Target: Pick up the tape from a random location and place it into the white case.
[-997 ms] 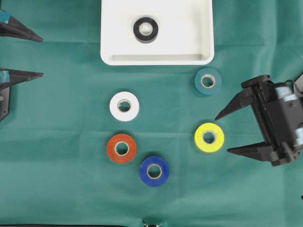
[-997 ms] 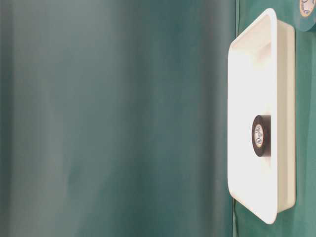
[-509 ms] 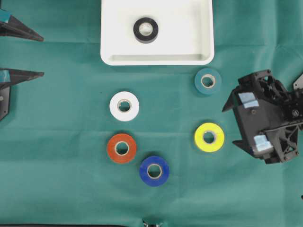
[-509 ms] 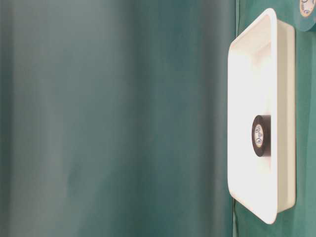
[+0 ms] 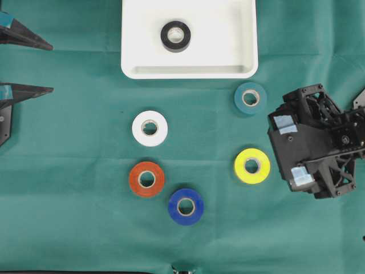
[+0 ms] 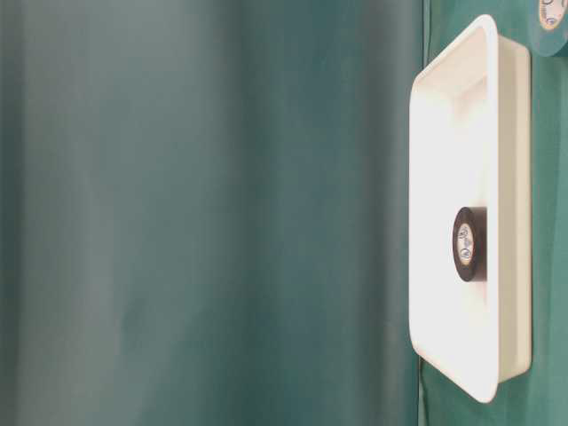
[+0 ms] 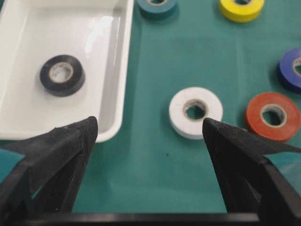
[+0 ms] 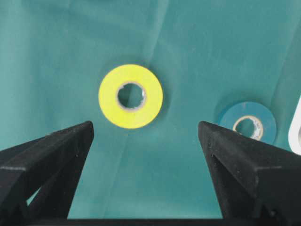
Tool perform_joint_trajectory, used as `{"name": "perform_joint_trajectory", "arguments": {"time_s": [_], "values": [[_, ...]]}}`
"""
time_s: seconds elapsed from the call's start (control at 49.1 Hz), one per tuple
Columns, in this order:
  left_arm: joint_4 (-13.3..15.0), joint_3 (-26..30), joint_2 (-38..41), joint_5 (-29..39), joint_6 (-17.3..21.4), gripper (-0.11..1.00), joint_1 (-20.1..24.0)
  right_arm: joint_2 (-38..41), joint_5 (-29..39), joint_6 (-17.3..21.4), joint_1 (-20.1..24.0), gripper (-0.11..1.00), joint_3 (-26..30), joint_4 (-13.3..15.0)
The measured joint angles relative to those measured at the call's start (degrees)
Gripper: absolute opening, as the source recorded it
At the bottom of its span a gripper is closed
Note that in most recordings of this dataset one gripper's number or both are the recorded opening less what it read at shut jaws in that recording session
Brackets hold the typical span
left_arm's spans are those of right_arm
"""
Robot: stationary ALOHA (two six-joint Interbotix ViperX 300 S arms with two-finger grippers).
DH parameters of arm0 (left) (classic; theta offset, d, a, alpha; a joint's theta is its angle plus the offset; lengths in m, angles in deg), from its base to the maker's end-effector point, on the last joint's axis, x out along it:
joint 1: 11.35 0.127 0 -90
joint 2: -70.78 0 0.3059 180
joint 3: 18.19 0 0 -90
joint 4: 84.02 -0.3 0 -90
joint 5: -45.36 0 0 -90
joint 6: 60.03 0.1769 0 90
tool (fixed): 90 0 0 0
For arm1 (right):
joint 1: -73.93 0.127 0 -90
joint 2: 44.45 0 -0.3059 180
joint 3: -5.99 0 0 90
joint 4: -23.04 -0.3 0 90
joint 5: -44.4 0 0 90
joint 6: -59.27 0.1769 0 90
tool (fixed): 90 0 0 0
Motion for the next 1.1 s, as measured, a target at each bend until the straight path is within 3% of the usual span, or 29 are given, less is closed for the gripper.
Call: {"name": "perform_joint_trajectory", "arguments": {"time_s": [0.692,1.099], "values": [[-0.09,0.0,0.0,0.0,0.0,0.98,0.0,1.58,-2.99,0.0,1.49,0.92,-0.35,0.0],[-0.09,0.0,0.0,0.0,0.0,0.98,0.0,5.1,-11.87,1.67,1.49,0.92,-7.65,-0.35]]}}
